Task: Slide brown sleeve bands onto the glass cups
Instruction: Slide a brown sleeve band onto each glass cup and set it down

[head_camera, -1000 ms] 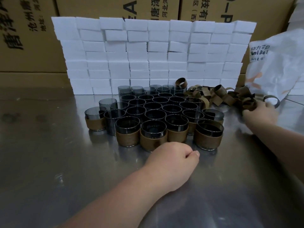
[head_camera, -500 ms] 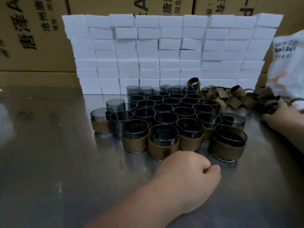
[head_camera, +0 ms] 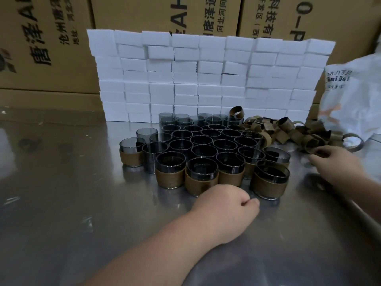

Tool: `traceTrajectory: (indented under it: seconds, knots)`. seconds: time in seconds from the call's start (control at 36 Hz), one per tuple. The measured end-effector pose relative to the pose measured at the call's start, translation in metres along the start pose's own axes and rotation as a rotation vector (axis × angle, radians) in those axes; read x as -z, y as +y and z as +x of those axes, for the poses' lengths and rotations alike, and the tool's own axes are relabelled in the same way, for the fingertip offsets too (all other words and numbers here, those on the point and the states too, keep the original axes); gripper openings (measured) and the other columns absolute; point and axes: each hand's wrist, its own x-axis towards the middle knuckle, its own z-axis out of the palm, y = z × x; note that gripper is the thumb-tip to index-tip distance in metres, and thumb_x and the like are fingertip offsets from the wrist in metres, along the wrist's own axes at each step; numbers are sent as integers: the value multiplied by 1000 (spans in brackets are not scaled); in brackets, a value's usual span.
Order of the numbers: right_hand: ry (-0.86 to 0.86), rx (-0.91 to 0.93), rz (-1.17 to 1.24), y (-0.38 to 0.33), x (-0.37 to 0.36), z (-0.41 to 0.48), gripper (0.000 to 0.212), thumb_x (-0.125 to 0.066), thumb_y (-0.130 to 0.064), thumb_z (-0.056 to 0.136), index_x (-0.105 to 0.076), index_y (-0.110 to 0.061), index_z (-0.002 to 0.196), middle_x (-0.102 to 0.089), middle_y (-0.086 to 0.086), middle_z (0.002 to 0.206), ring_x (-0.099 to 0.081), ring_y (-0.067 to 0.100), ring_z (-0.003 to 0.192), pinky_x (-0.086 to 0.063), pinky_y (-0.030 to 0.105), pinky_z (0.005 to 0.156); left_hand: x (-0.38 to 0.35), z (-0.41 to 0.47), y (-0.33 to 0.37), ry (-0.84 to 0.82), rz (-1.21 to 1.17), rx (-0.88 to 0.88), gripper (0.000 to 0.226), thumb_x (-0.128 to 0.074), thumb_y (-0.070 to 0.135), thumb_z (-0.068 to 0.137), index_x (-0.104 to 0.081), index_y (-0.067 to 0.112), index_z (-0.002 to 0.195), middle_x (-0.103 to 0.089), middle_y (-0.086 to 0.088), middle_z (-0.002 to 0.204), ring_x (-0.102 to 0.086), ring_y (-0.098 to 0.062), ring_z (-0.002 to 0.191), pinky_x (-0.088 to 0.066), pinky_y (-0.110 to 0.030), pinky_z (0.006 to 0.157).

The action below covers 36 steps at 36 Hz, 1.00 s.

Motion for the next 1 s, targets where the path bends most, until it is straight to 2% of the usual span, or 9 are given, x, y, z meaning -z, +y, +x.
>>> traceTrajectory:
  seconds: [0.17,0.28,0.36,0.44,0.56,0.69,0.78,0.86,1.0]
  knots:
    - [-51,220,-8,-84,40,1,33,-51,-48,86,-62,-25,65,-60,-6,52,-56,13,49,-34,21,45,-2,2,-4,13,-54,-28,53,-44,44,90,-33,17,46,-34,2,45,-34,-12,46,-26,-28,46]
    - [-223,427,-119,-154,54,0,26,-56,-42,86,-70,-21,81,-69,0,79,-60,15,68,-43,26,58,-1,2,-4,3,-81,-16,51,-44,44,90,-37,19,47,-38,4,47,-40,-13,49,-31,-29,48]
    - [-342,697,-454,-191,46,-10,24,-54,-29,87,-70,-18,101,-69,0,107,-60,21,93,-48,30,75,1,0,-1,-15,-100,5,45,-44,45,91,-53,16,58,-50,1,54,-49,-16,55,-42,-34,56]
    - [-408,847,-761,-210,33,-21,40,-48,-17,87,-59,-31,123,-61,-8,120,-54,19,110,-40,24,74,2,-2,1,-10,-94,3,44,-44,44,91,-58,11,66,-55,-6,61,-52,-19,59,-46,-36,60]
    - [-468,884,-949,-219,19,-27,34,-51,-22,87,-60,-31,119,-61,-6,116,-56,21,107,-39,26,67,4,-2,2,-19,-67,-3,45,-43,44,92,-58,8,69,-56,-8,64,-53,-21,62,-46,-36,61]
    - [-569,874,-1073,-224,12,-29,17,-50,-24,88,-57,-19,73,-55,-1,74,-52,21,75,-38,25,56,2,-1,0,-31,-79,-13,44,-42,45,92,-53,16,61,-53,-4,61,-55,-23,65,-47,-38,62]
    - [-601,860,-1107,-227,8,-28,18,-49,-25,91,-64,-17,94,-61,0,89,-54,21,79,-37,24,53,1,-1,-1,-27,-75,-17,44,-42,46,91,-53,16,61,-49,-1,57,-51,-19,60,-43,-35,58]
    - [-619,883,-1099,-226,2,-27,30,-46,-21,93,-61,-19,119,-63,1,113,-59,22,101,-46,28,69,0,0,-2,-26,-84,-23,44,-43,46,91,-52,16,60,-46,1,53,-47,-17,56,-40,-32,55]
    - [-651,869,-1133,-225,-3,-25,30,-42,-20,96,-62,-12,117,-64,6,114,-60,25,103,-42,29,71,0,1,-3,-22,-80,-17,44,-43,46,91,-53,15,62,-46,2,52,-48,-17,55,-40,-30,54]
